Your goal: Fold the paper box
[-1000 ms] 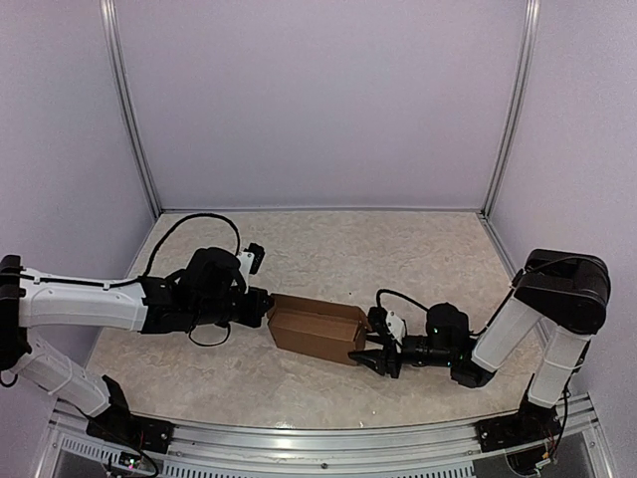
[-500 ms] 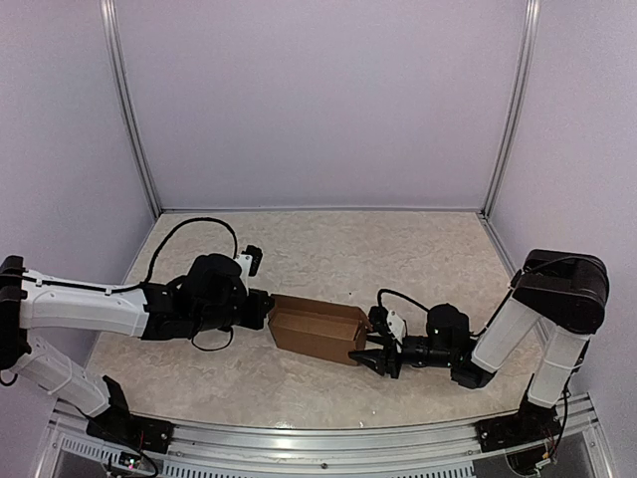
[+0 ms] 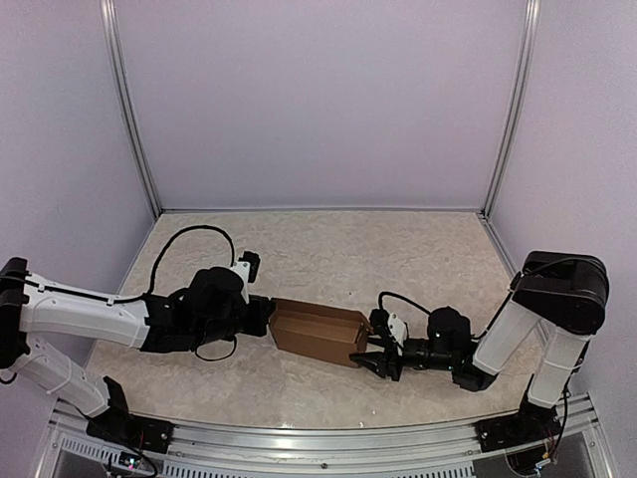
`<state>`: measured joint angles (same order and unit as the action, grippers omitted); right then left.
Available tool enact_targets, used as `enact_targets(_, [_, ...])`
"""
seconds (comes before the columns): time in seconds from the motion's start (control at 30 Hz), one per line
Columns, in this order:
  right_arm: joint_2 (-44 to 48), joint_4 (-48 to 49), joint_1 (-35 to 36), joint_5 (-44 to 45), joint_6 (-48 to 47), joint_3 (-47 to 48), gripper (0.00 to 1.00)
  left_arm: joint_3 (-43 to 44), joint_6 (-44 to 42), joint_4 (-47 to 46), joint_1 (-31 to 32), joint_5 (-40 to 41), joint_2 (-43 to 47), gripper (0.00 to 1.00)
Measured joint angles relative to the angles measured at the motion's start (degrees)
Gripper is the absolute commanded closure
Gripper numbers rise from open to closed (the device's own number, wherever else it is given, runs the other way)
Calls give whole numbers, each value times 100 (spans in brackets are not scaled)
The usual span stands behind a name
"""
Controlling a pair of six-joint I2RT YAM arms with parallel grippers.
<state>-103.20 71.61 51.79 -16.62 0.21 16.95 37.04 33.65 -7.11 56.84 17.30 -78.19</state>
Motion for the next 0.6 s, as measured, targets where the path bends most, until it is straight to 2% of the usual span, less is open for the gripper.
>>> enact_targets(0.5, [13, 72, 140, 190, 22, -48, 84, -374, 240, -474, 125, 162, 90, 100])
enact_targets(0.6, [33, 72, 168, 243, 48, -72, 80, -378, 240, -522, 136, 170, 55, 100])
